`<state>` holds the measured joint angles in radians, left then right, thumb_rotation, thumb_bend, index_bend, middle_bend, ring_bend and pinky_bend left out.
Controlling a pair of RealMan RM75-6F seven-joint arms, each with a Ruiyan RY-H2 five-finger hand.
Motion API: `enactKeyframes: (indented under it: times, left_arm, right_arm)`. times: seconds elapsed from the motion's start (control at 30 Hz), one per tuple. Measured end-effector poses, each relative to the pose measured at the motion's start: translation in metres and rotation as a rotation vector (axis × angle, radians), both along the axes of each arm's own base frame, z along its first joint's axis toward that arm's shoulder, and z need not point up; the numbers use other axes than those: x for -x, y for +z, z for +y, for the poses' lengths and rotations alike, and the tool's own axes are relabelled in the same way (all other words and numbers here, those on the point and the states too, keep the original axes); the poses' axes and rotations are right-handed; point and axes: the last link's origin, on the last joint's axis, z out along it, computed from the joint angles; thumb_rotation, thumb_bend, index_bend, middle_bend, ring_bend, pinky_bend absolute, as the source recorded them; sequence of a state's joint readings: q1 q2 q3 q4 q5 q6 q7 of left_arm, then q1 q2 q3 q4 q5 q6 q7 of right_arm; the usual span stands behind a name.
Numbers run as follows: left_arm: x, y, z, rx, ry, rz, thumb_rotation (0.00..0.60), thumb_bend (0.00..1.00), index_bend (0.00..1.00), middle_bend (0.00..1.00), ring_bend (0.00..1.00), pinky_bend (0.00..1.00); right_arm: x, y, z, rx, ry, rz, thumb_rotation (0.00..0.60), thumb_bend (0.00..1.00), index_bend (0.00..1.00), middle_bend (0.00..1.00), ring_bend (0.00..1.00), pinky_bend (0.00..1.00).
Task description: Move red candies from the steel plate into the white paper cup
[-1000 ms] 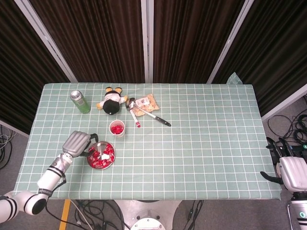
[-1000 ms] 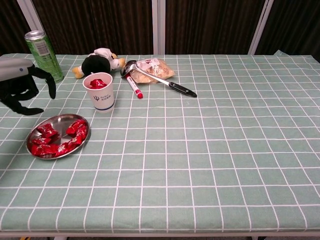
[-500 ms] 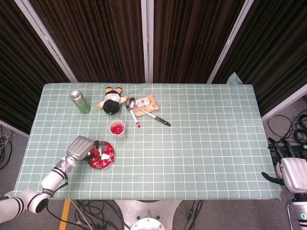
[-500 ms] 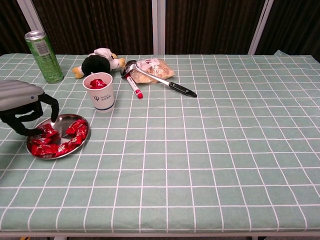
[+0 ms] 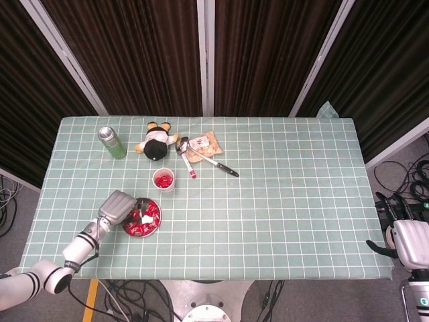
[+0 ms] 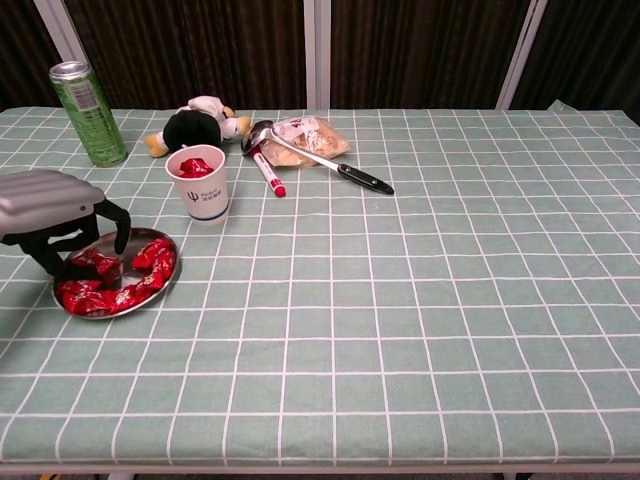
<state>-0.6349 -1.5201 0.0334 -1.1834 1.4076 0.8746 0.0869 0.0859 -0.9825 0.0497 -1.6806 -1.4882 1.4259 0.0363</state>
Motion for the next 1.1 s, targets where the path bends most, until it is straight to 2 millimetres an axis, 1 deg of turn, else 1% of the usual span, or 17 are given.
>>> enactKeyframes:
  times: [0.13, 0.27, 0.37, 0.57, 0.67, 0.87, 0.97, 1.03, 1.1]
  left_arm:
    - [0.0, -0.002, 0.001, 0.002, 0.005, 0.004, 0.6, 0.31, 0.51, 0.96, 0.93, 1.0]
    - [0.001, -0.002, 0.001, -0.001, 0.01, 0.002, 0.6, 0.32, 0.6, 0.96, 0.93, 1.0]
    - [0.001, -0.003, 0.001, -0.008, 0.016, -0.007, 0.6, 0.34, 0.65, 0.97, 0.93, 1.0]
    - [-0.001, 0.0, 0.001, -0.019, 0.033, -0.044, 0.6, 0.37, 0.66, 0.98, 0.94, 1.0]
    - [-0.006, 0.007, 0.002, -0.038, 0.045, -0.092, 0.6, 0.37, 0.66, 0.98, 0.94, 1.0]
    - [-0.022, 0.032, 0.008, -0.087, 0.048, -0.192, 0.6, 0.37, 0.66, 0.98, 0.94, 1.0]
    - [-0.033, 0.045, 0.011, -0.105, 0.039, -0.239, 0.6, 0.37, 0.66, 0.98, 0.94, 1.0]
    - [-0.042, 0.054, 0.015, -0.121, 0.026, -0.267, 0.6, 0.37, 0.66, 0.98, 0.94, 1.0]
    - [-0.053, 0.06, 0.022, -0.133, 0.006, -0.287, 0.6, 0.37, 0.66, 0.98, 0.94, 1.0]
  right_arm:
    - [0.0, 0.0, -0.001, 0.0, 0.001, 0.0, 0.6, 0.01, 0.06, 0.27, 0.05, 0.28]
    - [0.0, 0.0, -0.001, -0.001, 0.0, 0.0, 0.6, 0.01, 0.06, 0.27, 0.05, 0.28]
    - [0.0, 0.001, -0.001, 0.001, -0.001, -0.001, 0.6, 0.01, 0.06, 0.27, 0.05, 0.28]
    - [0.001, 0.002, -0.001, 0.002, 0.002, -0.003, 0.6, 0.01, 0.06, 0.27, 0.05, 0.28]
    - [0.001, 0.002, -0.001, 0.002, 0.003, -0.005, 0.6, 0.01, 0.06, 0.27, 0.05, 0.28]
    - [0.002, 0.003, 0.0, 0.005, 0.004, -0.01, 0.6, 0.01, 0.06, 0.27, 0.05, 0.28]
    - [0.003, 0.003, 0.001, 0.007, 0.002, -0.01, 0.6, 0.01, 0.06, 0.27, 0.05, 0.28]
    - [0.004, 0.003, 0.001, 0.005, 0.002, -0.011, 0.6, 0.01, 0.06, 0.27, 0.05, 0.28]
    - [0.003, 0.003, 0.0, 0.004, 0.005, -0.013, 0.6, 0.01, 0.06, 0.27, 0.05, 0.28]
